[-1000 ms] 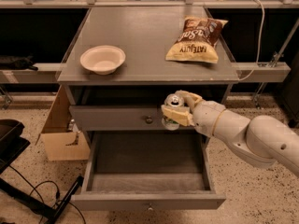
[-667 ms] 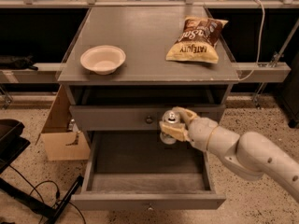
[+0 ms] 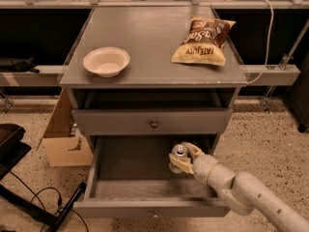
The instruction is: Place 7up can into middle drawer
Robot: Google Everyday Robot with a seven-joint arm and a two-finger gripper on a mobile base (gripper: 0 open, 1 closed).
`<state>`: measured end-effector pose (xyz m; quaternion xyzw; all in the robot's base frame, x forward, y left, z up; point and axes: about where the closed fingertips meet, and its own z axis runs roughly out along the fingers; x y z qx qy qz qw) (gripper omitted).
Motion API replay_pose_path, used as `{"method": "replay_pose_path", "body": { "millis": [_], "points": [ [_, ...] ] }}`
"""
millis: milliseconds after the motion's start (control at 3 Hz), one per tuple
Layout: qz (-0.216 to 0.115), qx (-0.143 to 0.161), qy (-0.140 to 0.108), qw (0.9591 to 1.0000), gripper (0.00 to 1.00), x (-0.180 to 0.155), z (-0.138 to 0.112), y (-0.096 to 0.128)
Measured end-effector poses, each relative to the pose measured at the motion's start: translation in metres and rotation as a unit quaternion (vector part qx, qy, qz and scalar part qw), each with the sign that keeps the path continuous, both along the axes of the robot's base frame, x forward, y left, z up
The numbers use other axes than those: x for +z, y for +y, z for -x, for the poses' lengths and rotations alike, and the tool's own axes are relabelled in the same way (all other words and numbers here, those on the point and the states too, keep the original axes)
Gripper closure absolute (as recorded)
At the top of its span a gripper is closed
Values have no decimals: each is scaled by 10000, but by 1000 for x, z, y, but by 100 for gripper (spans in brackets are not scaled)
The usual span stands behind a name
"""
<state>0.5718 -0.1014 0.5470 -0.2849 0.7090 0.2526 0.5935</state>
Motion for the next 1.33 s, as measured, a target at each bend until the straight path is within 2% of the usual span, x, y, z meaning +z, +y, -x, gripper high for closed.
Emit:
{"method": "replay_pose_path", "body": {
  "millis": [333, 667, 1333],
  "points": [
    [139, -354, 293, 9988, 100, -53, -5, -16],
    [307, -651, 608, 9956, 100, -90, -9, -28],
    [340, -701, 641, 9949, 53, -94, -10, -30]
  ]
}}
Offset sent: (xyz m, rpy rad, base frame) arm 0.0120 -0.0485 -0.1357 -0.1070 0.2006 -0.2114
